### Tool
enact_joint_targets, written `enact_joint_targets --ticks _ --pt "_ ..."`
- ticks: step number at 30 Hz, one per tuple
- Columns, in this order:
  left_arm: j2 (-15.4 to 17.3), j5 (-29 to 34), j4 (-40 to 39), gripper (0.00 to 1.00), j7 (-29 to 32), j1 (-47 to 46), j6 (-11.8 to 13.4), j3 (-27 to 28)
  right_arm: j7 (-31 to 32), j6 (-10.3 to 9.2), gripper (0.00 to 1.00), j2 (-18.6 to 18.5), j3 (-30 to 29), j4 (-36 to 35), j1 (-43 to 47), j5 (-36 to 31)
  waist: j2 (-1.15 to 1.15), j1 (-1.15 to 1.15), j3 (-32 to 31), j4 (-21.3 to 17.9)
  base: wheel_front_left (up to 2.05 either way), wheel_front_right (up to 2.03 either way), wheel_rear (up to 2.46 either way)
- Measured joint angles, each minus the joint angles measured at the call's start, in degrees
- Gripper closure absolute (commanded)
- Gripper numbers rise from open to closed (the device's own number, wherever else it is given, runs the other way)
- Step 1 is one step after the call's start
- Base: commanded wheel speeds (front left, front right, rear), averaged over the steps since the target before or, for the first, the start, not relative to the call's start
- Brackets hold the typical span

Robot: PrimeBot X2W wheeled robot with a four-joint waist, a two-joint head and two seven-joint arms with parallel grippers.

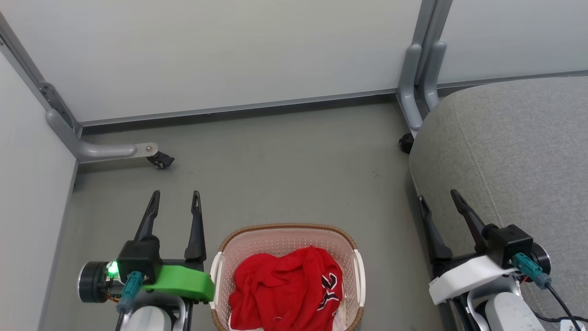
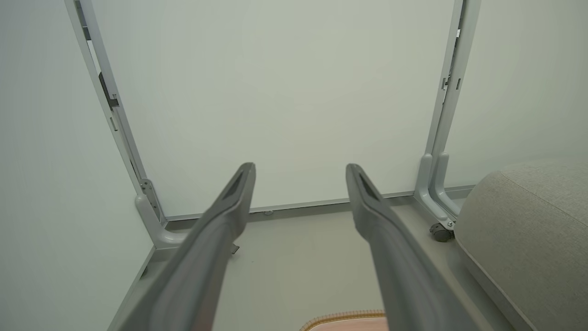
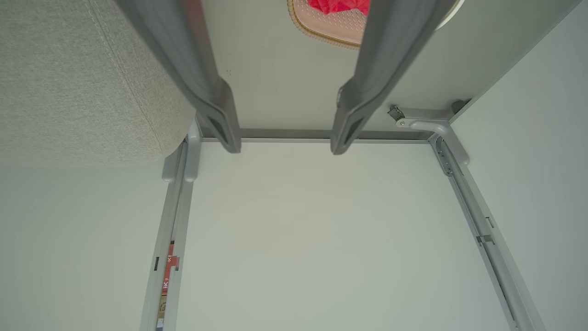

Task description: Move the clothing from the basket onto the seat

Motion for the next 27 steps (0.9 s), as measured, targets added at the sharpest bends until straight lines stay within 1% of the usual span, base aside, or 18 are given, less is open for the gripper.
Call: enact_joint_targets --ticks 27 --pt "0.00 -0.29 0.30 0.00 0.00 -0.09 -0.56 0.37 0.00 0.01 0.00 0.00 0.25 0.26 -0.23 0.09 0.00 0.00 0.85 -0.10 0.00 0.00 0.00"
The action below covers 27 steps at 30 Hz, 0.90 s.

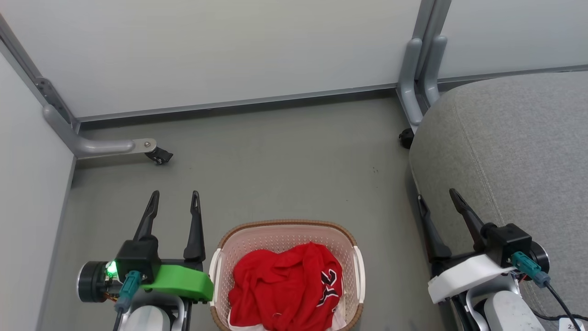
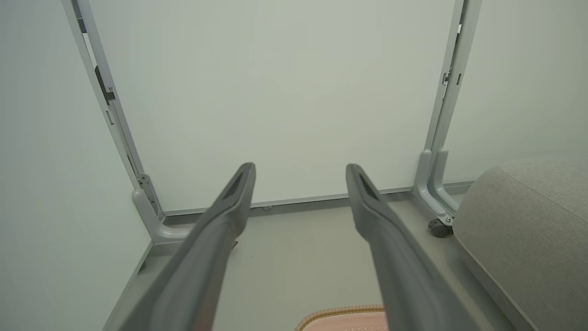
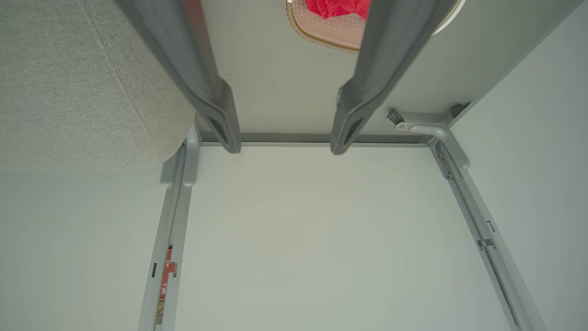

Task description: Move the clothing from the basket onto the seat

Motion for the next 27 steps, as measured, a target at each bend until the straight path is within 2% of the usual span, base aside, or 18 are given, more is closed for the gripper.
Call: enact_joint_targets --ticks 12,27 --pt "0.02 0.71 1.22 0.00 -0.09 -2.92 -1.34 -0.01 0.00 0.00 0.00 -0.01 1.09 -0.78 -2.00 0.02 0.00 0.00 2.72 -1.58 0.00 0.00 0.00" --pt "0.94 3.32 8.02 0.00 -0.10 -10.83 -4.68 -1.32 0.00 0.00 0.00 -0.05 3.41 -4.05 -7.99 0.44 0.00 0.00 10.77 -6.77 0.00 0.00 0.00"
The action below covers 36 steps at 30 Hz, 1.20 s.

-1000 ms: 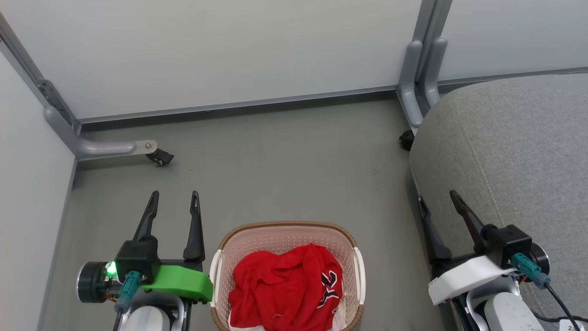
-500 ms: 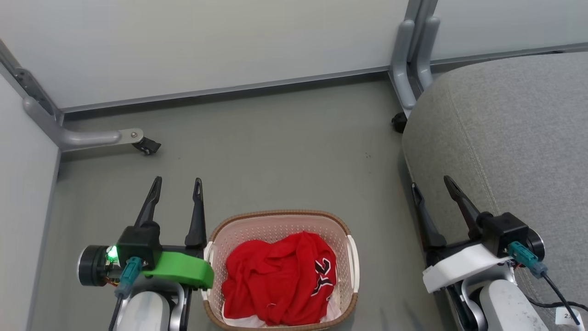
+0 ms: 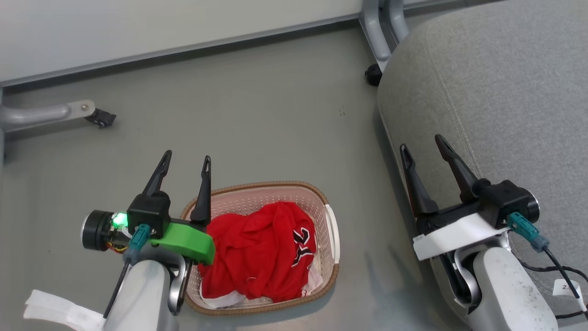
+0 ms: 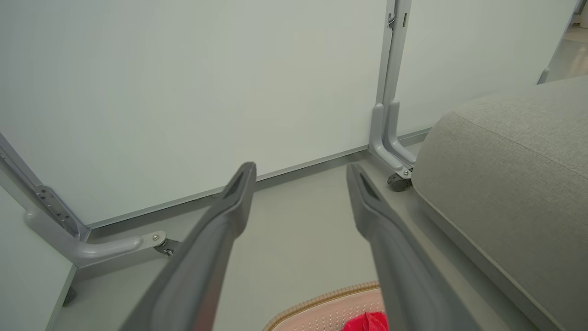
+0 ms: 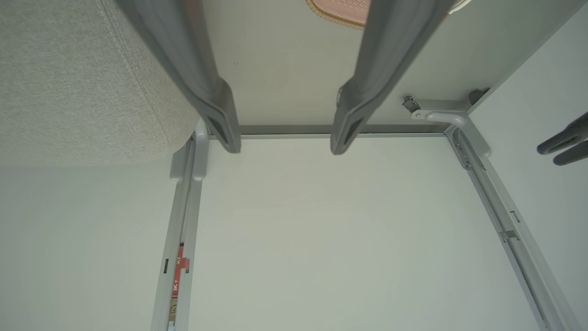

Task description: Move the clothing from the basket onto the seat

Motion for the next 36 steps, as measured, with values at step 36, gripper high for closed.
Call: enact_joint_targets --ticks 36 --pt "6.32 3.53 28.98 0.00 0.01 -21.26 -3.08 -14.35 0.00 0.00 0.00 -0.05 2.78 -7.00 -11.99 3.54 0.00 0.00 27.74 -12.94 0.00 0.00 0.00"
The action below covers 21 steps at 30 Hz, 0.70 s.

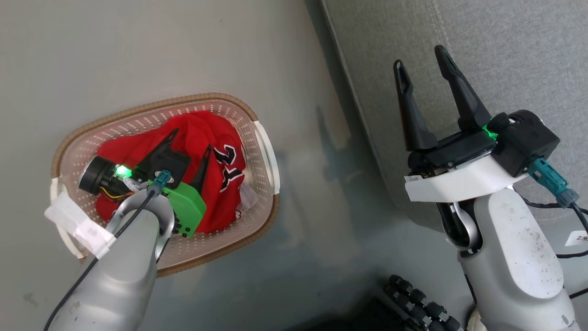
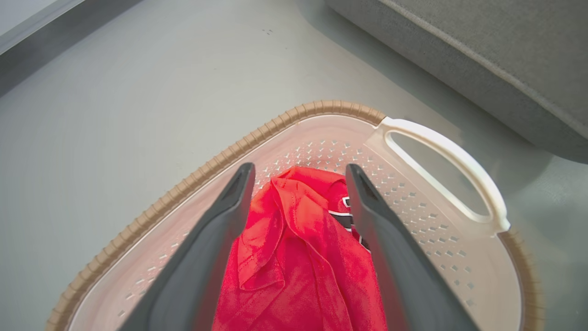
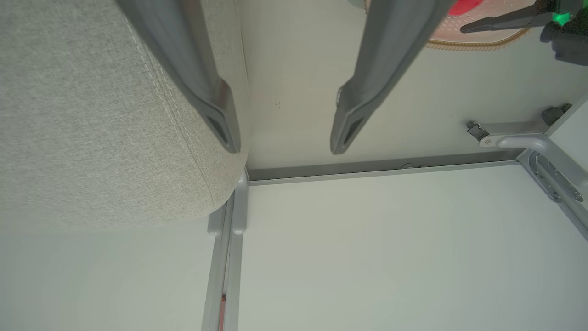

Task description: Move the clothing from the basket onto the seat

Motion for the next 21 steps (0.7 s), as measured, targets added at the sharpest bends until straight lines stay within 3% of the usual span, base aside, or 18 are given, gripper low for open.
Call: enact_joint_targets --ticks 21 --pt "0.48 -2.70 18.68 0.00 0.00 -9.34 -0.01 -10.69 0.00 0.00 0.00 0.01 1.08 -2.96 -2.14 -0.71 0.00 0.00 10.72 -2.05 0.00 0.00 0.00"
